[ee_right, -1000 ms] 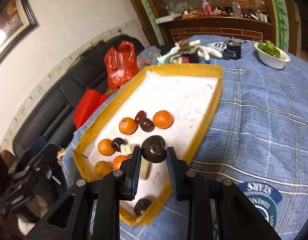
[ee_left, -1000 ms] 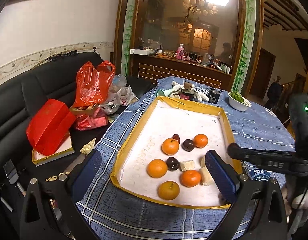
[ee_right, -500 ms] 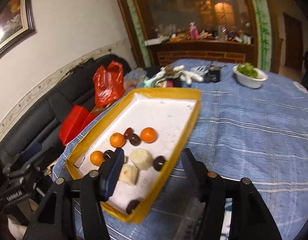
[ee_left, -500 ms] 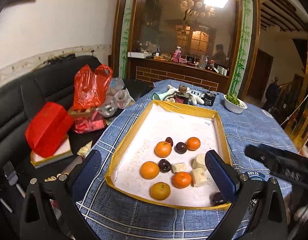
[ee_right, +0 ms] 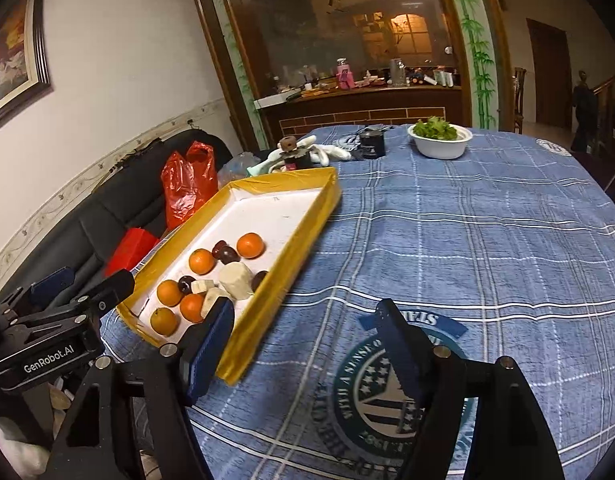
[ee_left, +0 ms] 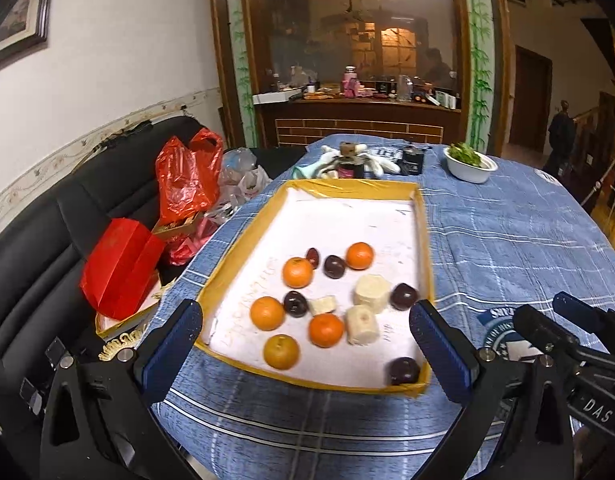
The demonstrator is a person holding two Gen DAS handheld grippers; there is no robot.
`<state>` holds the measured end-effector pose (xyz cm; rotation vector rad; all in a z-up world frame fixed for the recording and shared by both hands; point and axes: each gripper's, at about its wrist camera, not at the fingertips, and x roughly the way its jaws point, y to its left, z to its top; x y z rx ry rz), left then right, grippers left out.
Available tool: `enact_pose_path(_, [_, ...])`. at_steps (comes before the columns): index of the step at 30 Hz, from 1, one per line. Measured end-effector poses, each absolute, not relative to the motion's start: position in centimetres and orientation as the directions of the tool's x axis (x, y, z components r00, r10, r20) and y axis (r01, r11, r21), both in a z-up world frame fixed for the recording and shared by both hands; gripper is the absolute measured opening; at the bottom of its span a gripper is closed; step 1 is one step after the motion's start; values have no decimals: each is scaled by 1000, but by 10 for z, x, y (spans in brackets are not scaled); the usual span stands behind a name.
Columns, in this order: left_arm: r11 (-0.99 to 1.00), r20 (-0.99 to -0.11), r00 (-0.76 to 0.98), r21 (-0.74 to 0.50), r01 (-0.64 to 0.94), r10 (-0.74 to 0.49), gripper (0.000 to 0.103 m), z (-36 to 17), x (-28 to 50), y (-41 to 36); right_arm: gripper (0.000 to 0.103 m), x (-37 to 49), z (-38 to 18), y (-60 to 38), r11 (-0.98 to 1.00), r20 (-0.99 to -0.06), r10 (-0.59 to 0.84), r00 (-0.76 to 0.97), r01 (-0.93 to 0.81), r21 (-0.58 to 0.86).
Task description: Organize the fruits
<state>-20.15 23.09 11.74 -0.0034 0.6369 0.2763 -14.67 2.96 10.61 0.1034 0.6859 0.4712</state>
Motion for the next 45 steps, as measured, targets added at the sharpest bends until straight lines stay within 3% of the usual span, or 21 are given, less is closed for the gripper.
enact_pose_path(27, [975, -561, 799, 86, -206, 218, 103, 127, -204, 193, 85, -156, 100, -14, 917, -565, 398, 723, -294, 270])
enact_pose_path(30, [968, -479, 845, 47, -245, 237, 103, 141, -219, 198, 85, -159, 102, -15, 922, -558, 385, 735, -290, 255])
enact_pose_path(35, [936, -186, 927, -79, -343, 324, 103, 178, -273, 204, 85, -169, 110, -13, 930, -519, 367, 772, -298, 215])
enact_pose_path(37, [931, -148, 932, -108, -349, 332, 103, 184, -278, 205, 86, -175, 114, -10, 930, -500, 366, 785, -307, 200])
enact_pose_path(45, [945, -369, 872, 58, -323, 321, 103, 156, -243, 188, 93, -194, 121, 9, 927, -470, 362, 805, -363, 92])
